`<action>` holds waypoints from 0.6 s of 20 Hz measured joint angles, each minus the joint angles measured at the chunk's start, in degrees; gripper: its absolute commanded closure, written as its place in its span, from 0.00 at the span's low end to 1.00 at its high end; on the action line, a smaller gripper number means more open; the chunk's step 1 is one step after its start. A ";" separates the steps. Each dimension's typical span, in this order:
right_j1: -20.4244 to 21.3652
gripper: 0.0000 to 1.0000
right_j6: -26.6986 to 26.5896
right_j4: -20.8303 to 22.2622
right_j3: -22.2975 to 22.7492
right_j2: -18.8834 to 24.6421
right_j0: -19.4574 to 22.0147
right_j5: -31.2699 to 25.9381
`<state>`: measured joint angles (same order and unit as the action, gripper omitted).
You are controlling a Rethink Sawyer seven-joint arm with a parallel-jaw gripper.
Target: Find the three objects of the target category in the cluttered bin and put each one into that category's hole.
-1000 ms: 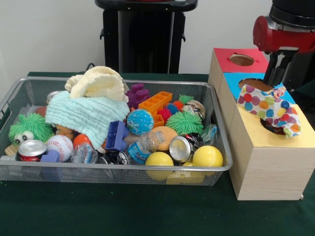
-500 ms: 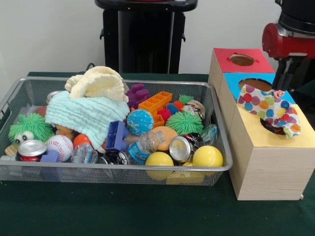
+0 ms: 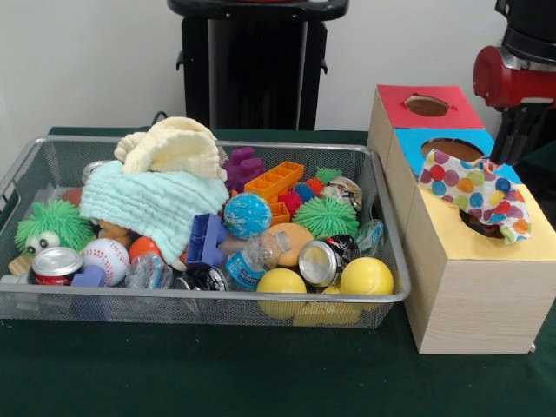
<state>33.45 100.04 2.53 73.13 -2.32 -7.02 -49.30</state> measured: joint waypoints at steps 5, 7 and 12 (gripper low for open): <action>-0.45 1.00 0.00 0.01 0.01 0.01 0.00 0.77; -0.59 1.00 0.00 0.01 0.02 -0.01 0.00 1.29; -0.83 1.00 0.00 0.01 0.05 -0.16 -0.01 2.74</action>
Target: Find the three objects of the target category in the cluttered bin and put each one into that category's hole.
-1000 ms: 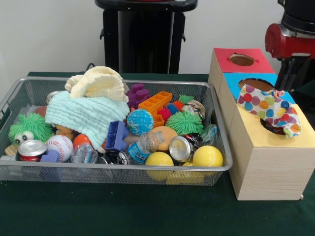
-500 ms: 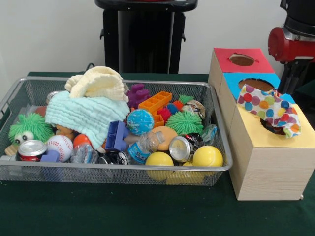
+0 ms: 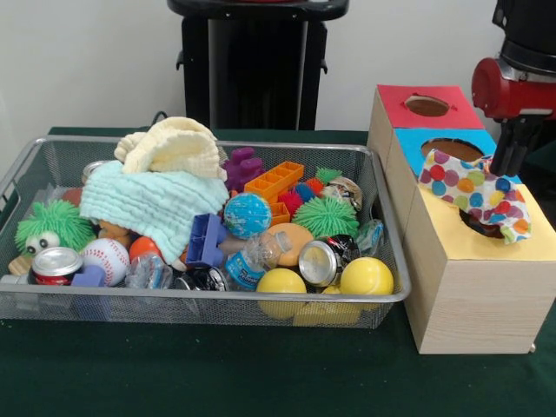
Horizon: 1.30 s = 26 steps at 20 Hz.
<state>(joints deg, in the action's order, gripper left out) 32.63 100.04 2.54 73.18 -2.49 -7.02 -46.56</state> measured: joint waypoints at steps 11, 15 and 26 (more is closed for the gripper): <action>-0.97 1.00 0.00 -0.02 1.10 -0.45 0.00 3.08; -0.84 1.00 0.00 -0.02 2.95 -0.45 0.00 4.41; 0.65 1.00 0.00 -0.02 7.88 -0.46 0.05 7.54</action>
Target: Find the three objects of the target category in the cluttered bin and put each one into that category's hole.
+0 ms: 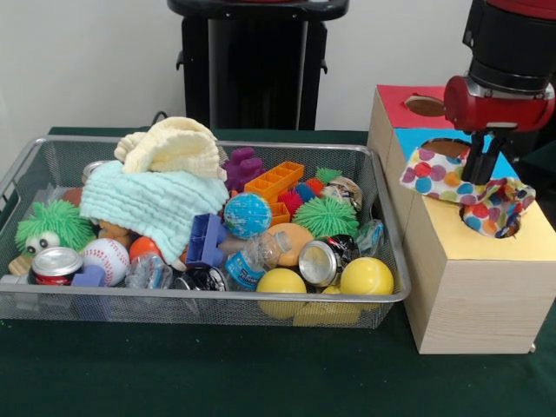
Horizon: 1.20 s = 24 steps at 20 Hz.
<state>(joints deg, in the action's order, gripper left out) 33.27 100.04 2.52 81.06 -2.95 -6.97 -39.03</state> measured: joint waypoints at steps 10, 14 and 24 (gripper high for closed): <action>-0.45 1.00 0.00 -0.07 0.24 -0.44 -1.27 2.20; -1.30 1.00 0.00 -0.35 -0.17 -0.88 -2.48 2.45; -2.79 1.00 0.00 -1.89 -1.73 -2.44 -4.28 2.82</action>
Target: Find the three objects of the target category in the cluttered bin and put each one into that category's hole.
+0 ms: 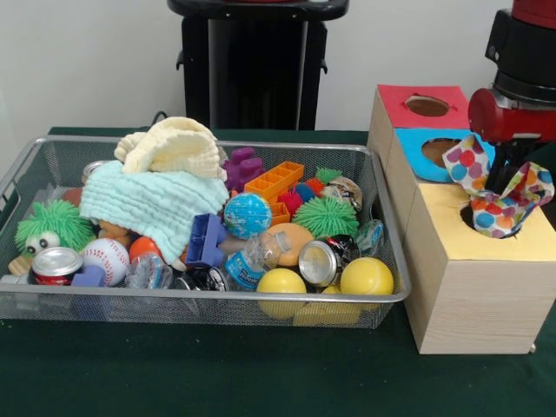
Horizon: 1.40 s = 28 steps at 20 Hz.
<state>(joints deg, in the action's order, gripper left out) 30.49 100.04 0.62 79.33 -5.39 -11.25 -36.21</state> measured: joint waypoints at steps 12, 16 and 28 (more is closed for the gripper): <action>-1.29 1.00 0.00 -0.49 -0.06 -1.03 0.02 10.80; -1.49 1.00 0.00 -0.82 -0.27 -1.29 -0.01 11.08; -1.57 1.00 0.00 -0.90 -0.22 -1.33 0.21 11.70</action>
<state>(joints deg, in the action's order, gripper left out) 28.92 100.04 -0.27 79.10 -6.72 -11.04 -24.51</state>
